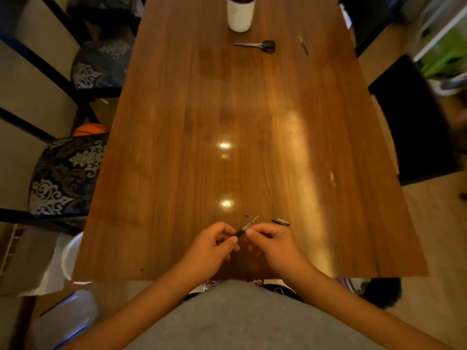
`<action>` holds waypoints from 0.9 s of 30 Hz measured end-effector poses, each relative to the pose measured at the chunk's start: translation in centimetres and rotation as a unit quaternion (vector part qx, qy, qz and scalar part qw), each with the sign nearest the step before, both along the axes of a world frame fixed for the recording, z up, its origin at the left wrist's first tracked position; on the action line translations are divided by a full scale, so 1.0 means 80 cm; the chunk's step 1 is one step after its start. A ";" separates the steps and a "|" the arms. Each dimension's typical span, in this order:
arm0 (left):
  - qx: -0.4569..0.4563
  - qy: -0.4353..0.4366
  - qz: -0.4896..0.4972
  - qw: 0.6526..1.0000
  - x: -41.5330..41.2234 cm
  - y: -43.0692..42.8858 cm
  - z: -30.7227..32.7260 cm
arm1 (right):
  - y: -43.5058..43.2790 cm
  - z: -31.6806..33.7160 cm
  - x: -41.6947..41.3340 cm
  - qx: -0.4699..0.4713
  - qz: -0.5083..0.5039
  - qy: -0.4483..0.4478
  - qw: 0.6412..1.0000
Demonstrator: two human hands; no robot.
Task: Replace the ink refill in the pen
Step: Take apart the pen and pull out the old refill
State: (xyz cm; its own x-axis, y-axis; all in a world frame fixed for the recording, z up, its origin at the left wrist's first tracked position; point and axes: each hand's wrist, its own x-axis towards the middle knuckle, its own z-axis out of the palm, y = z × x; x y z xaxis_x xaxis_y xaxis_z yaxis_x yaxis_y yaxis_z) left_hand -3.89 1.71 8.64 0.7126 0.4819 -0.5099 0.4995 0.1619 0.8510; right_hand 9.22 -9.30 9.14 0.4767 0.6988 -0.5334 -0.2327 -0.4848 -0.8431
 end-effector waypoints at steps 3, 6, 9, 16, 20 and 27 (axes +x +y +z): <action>0.012 -0.007 -0.034 0.999 0.015 0.000 0.001 | -0.007 0.009 0.011 -0.003 -0.033 -0.006 0.999; 0.010 -0.004 -0.055 0.998 0.021 0.001 0.000 | -0.011 0.013 0.018 0.009 -0.040 0.008 0.999; 0.010 0.002 -0.064 0.998 0.023 0.003 -0.003 | -0.010 0.012 0.023 0.021 -0.070 0.023 0.997; 0.005 0.019 -0.042 0.999 0.008 0.015 -0.014 | 0.013 0.009 0.030 0.025 -0.103 0.035 0.994; 0.011 0.043 -0.021 0.999 -0.008 0.027 -0.022 | 0.034 0.010 0.040 0.016 -0.117 0.019 0.993; -0.002 0.075 0.018 0.997 -0.031 0.049 -0.039 | 0.071 0.009 0.051 0.029 -0.106 -0.021 0.994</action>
